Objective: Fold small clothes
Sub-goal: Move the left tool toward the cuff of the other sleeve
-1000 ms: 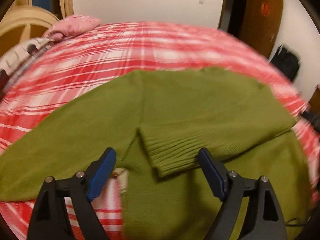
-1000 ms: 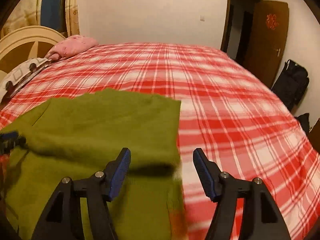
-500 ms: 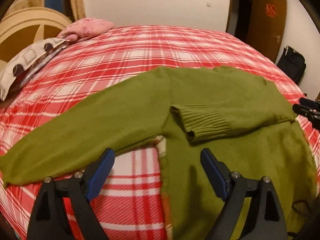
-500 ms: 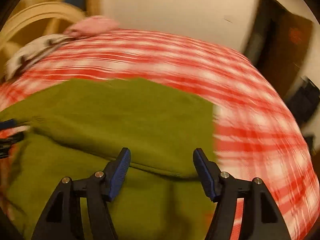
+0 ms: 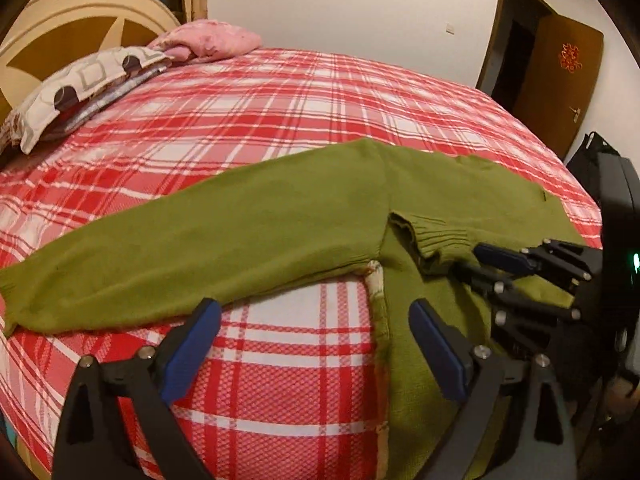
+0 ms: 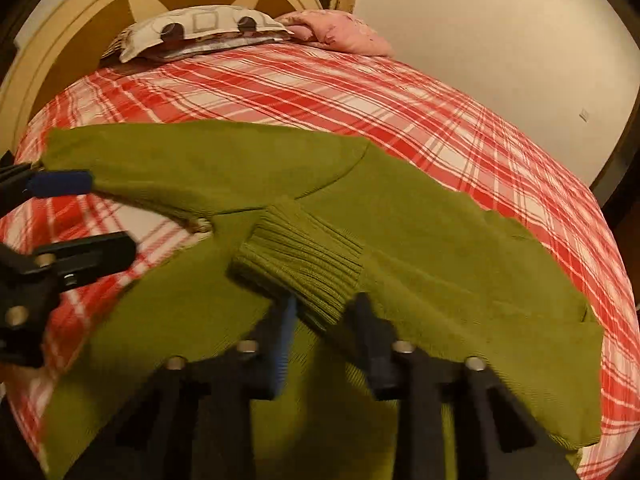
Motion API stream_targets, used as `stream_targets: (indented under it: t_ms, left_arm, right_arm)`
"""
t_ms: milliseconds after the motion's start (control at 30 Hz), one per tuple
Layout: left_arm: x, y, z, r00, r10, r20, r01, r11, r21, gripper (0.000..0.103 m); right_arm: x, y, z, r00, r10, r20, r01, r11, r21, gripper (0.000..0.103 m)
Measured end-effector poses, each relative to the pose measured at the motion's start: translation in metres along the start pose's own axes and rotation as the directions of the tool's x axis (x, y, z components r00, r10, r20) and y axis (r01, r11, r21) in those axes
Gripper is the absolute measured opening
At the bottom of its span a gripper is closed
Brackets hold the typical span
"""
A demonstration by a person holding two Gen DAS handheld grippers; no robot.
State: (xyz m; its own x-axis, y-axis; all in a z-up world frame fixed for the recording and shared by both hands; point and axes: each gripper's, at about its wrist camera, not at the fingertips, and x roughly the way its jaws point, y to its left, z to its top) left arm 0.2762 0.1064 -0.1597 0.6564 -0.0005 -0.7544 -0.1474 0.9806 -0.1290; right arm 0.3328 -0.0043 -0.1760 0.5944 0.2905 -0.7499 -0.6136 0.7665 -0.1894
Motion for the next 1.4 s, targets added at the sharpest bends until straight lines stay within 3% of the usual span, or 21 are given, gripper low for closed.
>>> stream_targets:
  t_ms: [67, 167, 267, 367, 433, 467, 500, 667, 767, 1000, 1233, 1300, 1400]
  left_arm:
    - [-0.001, 0.000, 0.000, 1.000, -0.030, 0.003, 0.030, 0.999, -0.017, 0.097]
    - [-0.004, -0.005, 0.000, 0.997, -0.072, 0.016, 0.073, 0.997, -0.020, 0.097]
    - [-0.002, -0.014, 0.001, 0.993, -0.115, 0.017, 0.115, 0.993, -0.018, 0.097]
    - [0.003, -0.025, 0.003, 0.991, -0.137, 0.004, 0.137, 0.991, -0.005, 0.097]
    - [0.006, -0.035, 0.004, 0.991, -0.131, 0.006, 0.130, 0.991, 0.015, 0.097]
    - [0.009, -0.039, 0.006, 0.993, -0.118, 0.006, 0.118, 0.993, 0.020, 0.097]
    - [0.012, -0.042, 0.009, 0.995, -0.102, 0.005, 0.102, 0.994, 0.023, 0.097]
    - [0.036, -0.057, 0.020, 0.999, -0.011, -0.033, 0.013, 0.998, 0.058, 0.097]
    - [0.046, -0.061, 0.018, 0.998, 0.016, -0.057, -0.011, 0.996, 0.091, 0.097]
    - [0.050, -0.068, 0.007, 0.995, 0.047, -0.091, -0.033, 0.989, 0.146, 0.098]
    - [0.041, -0.060, 0.001, 0.995, 0.033, -0.091, -0.022, 0.992, 0.128, 0.099]
    - [0.029, -0.051, -0.002, 0.998, 0.026, -0.060, -0.019, 0.993, 0.115, 0.099]
    - [0.012, -0.037, -0.005, 0.998, 0.070, 0.002, -0.069, 0.991, 0.117, 0.100]
  right_arm:
    - [-0.005, -0.013, 0.003, 0.999, 0.045, 0.001, -0.045, 0.997, 0.057, 0.008]
    - [-0.019, -0.028, 0.006, 0.983, 0.182, 0.012, -0.182, 0.974, 0.133, 0.008]
    - [-0.025, -0.029, 0.005, 0.962, 0.271, -0.001, -0.269, 0.954, 0.131, 0.008]
    - [-0.025, -0.035, -0.001, 0.966, 0.259, 0.011, -0.258, 0.956, 0.138, 0.010]
    - [-0.026, -0.041, -0.006, 0.966, 0.258, 0.007, -0.256, 0.953, 0.162, 0.026]
    - [-0.028, -0.047, -0.008, 0.970, 0.242, 0.018, -0.241, 0.955, 0.175, 0.046]
    - [-0.031, -0.052, -0.008, 0.978, 0.203, 0.039, -0.207, 0.962, 0.178, 0.053]
    - [-0.031, -0.064, -0.012, 0.999, -0.029, 0.040, 0.023, 0.989, 0.147, 0.053]
    - [-0.025, -0.072, -0.018, 0.995, -0.095, 0.013, 0.092, 0.985, 0.144, 0.053]
    - [-0.014, -0.082, -0.039, 0.998, -0.064, -0.029, 0.068, 0.978, 0.195, 0.053]
    - [-0.024, -0.077, -0.046, 0.997, -0.063, -0.043, 0.071, 0.975, 0.211, 0.053]
    - [-0.031, -0.075, -0.047, 0.996, -0.071, -0.045, 0.079, 0.975, 0.208, 0.053]
    - [-0.039, -0.070, -0.048, 0.997, -0.066, -0.034, 0.071, 0.976, 0.205, 0.054]
